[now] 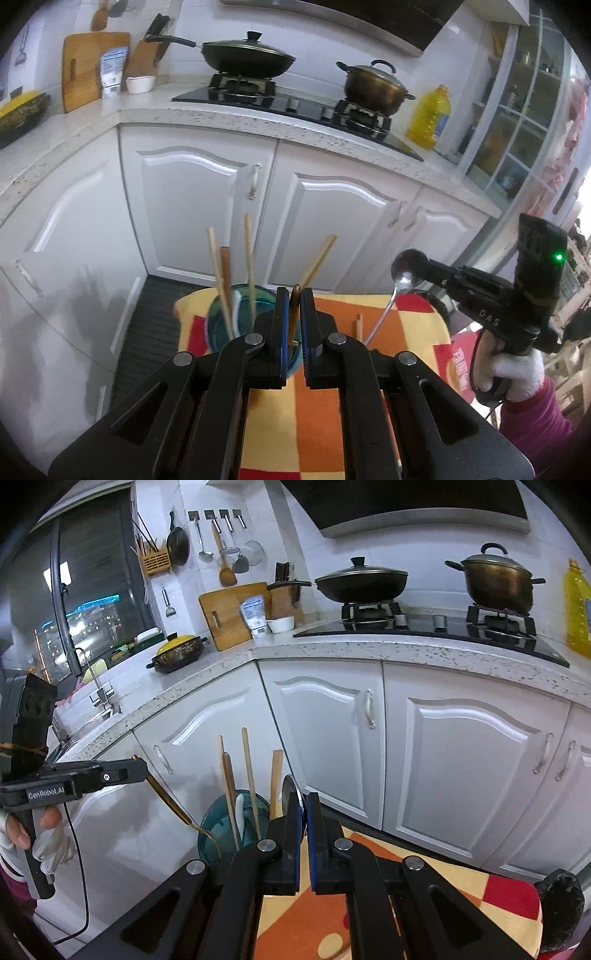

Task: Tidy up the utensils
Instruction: 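Lower chopstick into rose cup with left tool while right tool carries spoon over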

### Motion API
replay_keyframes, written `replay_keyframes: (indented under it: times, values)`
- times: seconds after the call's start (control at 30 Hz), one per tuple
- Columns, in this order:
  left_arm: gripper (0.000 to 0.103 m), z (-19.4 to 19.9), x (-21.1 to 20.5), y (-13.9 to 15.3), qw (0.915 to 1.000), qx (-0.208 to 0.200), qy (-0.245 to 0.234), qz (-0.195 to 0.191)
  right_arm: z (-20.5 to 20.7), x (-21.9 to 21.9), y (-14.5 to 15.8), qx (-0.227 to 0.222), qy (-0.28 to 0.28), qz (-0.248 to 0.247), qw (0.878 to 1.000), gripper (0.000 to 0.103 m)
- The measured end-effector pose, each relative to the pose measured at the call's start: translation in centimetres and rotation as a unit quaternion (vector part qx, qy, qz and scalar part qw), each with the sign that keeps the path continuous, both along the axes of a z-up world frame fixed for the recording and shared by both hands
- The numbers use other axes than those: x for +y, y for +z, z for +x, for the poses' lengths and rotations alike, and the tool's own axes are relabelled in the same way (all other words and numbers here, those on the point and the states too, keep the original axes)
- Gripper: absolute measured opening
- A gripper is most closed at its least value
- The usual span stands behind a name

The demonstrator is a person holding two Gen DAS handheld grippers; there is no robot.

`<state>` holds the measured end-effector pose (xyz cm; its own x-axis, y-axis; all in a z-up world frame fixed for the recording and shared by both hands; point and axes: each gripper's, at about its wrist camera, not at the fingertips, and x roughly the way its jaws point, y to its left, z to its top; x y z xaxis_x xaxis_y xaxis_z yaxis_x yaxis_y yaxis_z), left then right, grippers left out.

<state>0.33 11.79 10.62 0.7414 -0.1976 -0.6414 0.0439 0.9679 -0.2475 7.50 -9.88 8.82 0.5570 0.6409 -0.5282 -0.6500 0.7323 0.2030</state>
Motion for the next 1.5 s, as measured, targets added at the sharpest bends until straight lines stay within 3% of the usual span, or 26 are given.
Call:
replay_keyframes:
  times: [0.27, 1.0, 1.5]
  values:
    - [0.004, 0.5, 0.9, -1.0, 0.9995, 0.005, 0.025, 0.017, 1.1, 1.1, -0.4, 0.008, 0.001, -0.002, 1.0, 0.003]
    - [0.004, 0.8, 3.2, -2.4, 0.9988, 0.013, 0.046, 0.005, 1.4, 4.1, -0.2, -0.006, -0.006, -0.012, 1.0, 0.003]
    - [0.004, 2.4, 2.3, -6.4, 0.9971, 0.034, 0.057, 0.037, 0.3, 8.3, -3.0, -0.052, -0.018, -0.077, 0.996, 0.003]
